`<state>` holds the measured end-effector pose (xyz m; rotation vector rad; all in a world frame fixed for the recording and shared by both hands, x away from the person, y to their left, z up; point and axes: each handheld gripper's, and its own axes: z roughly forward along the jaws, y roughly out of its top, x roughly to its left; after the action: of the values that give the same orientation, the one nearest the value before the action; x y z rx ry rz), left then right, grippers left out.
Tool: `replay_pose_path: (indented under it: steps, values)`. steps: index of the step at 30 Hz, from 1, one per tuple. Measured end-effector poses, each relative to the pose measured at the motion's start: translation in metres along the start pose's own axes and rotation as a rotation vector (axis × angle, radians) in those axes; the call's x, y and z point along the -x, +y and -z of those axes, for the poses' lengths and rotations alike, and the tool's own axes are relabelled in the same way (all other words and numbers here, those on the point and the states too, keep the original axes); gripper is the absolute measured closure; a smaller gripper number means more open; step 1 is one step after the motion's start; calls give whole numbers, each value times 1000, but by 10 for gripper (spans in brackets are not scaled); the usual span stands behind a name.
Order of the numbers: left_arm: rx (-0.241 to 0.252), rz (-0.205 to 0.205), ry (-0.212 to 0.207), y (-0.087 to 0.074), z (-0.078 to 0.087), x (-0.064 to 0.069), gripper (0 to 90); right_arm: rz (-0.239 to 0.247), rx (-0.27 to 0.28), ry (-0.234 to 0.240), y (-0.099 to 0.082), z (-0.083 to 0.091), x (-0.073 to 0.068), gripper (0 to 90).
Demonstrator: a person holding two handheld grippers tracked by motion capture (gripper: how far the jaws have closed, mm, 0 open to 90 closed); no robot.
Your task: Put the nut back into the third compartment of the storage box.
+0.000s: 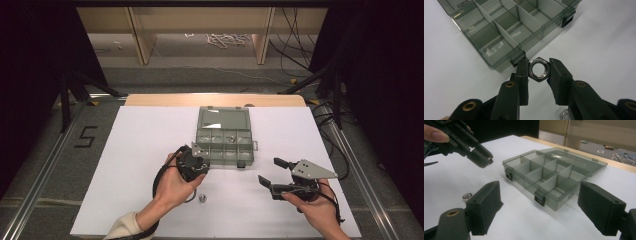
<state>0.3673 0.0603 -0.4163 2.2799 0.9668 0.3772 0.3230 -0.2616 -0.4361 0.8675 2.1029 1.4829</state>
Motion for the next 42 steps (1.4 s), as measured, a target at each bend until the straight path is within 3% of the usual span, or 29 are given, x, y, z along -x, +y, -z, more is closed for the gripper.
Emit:
replay_pose_path:
  steps: [6,7,20,27,28,42]
  values:
    - [29,13,2,5,-2,1,702,-1,-1,3,0,0,0,195]
    - [35,17,2,6,-3,2,702,-24,-13,14,0,0,-1,195]
    - [80,32,3,18,-8,3,702,-24,-13,14,0,1,-1,195]
    - [88,23,6,25,-10,1,702,-4,0,5,0,0,0,195]
    - [92,31,-2,26,-10,1,702,-23,-13,13,0,1,-1,195]
    - [103,30,5,41,-18,1,702,-21,-17,14,0,1,-1,195]
